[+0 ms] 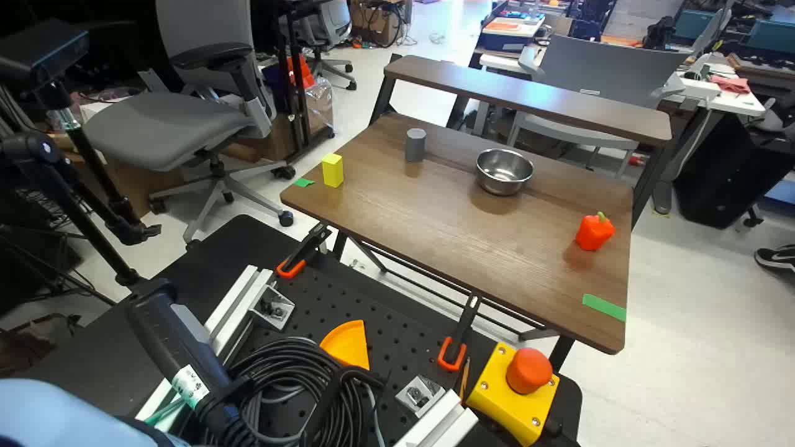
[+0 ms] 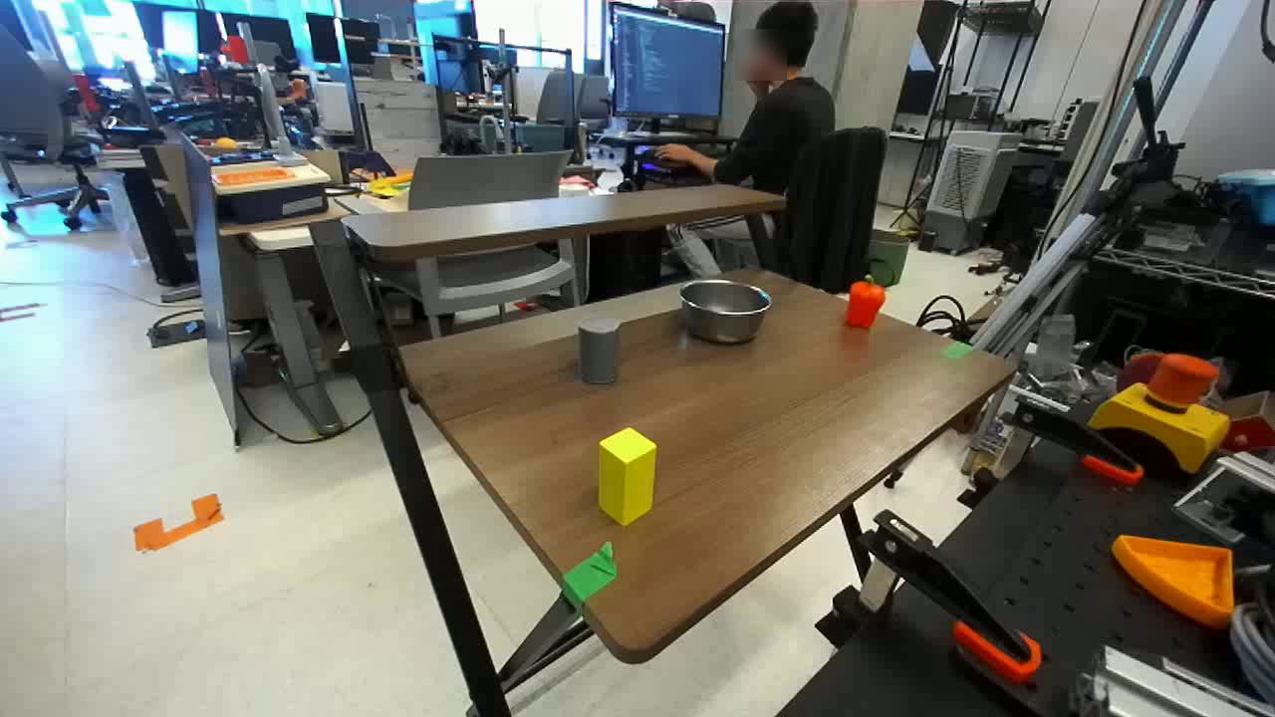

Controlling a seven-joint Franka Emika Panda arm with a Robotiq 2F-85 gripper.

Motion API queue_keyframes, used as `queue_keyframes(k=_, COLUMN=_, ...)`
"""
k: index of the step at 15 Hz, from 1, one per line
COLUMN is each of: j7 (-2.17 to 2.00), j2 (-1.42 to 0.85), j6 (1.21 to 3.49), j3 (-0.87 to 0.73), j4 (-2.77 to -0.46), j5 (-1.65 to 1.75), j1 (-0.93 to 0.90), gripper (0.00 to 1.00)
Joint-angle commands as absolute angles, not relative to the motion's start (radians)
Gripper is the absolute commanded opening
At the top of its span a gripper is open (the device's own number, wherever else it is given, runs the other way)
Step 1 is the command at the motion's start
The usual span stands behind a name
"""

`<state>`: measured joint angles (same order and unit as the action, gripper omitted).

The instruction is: Pick up the bell pepper, then place it in the bowl

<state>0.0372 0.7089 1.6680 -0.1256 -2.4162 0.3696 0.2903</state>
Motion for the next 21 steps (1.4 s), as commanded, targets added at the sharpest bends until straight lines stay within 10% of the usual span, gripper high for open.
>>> queue_keyframes(k=1, j7=0.024, j2=0.71, j6=1.66, j3=-0.146, j4=-2.412, j5=0.382, j1=0.261, gripper=1.0)
queue_keyframes(k=9, j7=-0.037, j2=0.634, j6=1.667, j3=-0.129, j4=-2.382, j5=0.364, j1=0.257, gripper=1.0)
queue_keyframes(k=21, j7=-0.362, j2=-0.091, j6=1.747, j3=-0.139, j4=-1.991, j5=0.166, j1=0.219, gripper=1.0)
